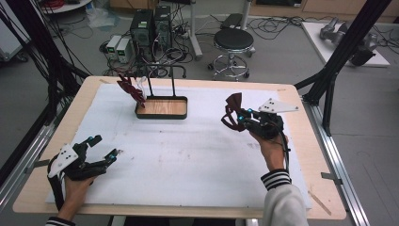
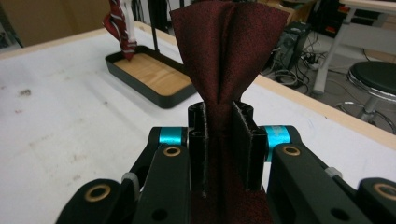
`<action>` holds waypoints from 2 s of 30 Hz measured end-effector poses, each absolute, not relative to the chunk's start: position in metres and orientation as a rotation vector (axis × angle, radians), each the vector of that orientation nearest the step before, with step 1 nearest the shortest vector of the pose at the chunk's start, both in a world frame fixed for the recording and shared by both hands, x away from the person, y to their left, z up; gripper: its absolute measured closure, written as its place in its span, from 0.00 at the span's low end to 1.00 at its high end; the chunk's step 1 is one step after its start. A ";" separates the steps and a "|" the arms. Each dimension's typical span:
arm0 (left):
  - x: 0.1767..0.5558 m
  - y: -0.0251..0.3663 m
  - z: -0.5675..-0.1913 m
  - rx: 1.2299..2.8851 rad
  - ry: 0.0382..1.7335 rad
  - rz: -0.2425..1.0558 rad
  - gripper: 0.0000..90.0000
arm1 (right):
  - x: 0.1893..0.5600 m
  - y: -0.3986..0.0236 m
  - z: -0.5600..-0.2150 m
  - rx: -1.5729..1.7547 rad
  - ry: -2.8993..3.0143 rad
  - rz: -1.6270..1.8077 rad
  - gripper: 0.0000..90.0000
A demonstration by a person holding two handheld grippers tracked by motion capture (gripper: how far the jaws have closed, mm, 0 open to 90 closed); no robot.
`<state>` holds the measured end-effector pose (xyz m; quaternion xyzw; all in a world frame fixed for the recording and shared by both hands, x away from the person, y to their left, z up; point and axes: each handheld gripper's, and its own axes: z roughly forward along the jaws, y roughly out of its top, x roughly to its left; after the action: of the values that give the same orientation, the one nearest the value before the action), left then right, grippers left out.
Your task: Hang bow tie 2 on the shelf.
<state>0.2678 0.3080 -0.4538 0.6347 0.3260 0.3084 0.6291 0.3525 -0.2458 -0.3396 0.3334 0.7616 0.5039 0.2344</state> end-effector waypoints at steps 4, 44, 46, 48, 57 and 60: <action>0.268 0.308 -0.454 1.453 0.746 0.707 0.19 | 0.356 -0.235 -0.336 0.893 2.089 1.402 0.86; 0.267 0.309 -0.454 1.446 0.744 0.705 0.19 | 0.395 -0.146 -0.305 0.785 2.105 1.539 0.86; 0.267 0.309 -0.454 1.444 0.746 0.703 0.19 | 0.398 -0.141 -0.304 0.781 2.107 1.547 0.86; 0.267 0.309 -0.454 1.445 0.745 0.704 0.19 | 0.401 -0.137 -0.304 0.780 2.109 1.556 0.86; 0.267 0.309 -0.454 1.440 0.744 0.704 0.19 | 0.415 -0.123 -0.302 0.776 2.110 1.588 0.86; 0.267 0.309 -0.454 1.441 0.745 0.703 0.19 | 0.419 -0.119 -0.301 0.773 2.114 1.593 0.86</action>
<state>0.2673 0.3095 -0.4543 0.6304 0.3256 0.3075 0.6340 0.4194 -0.1193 -0.3011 0.2751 0.7526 0.5669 0.1909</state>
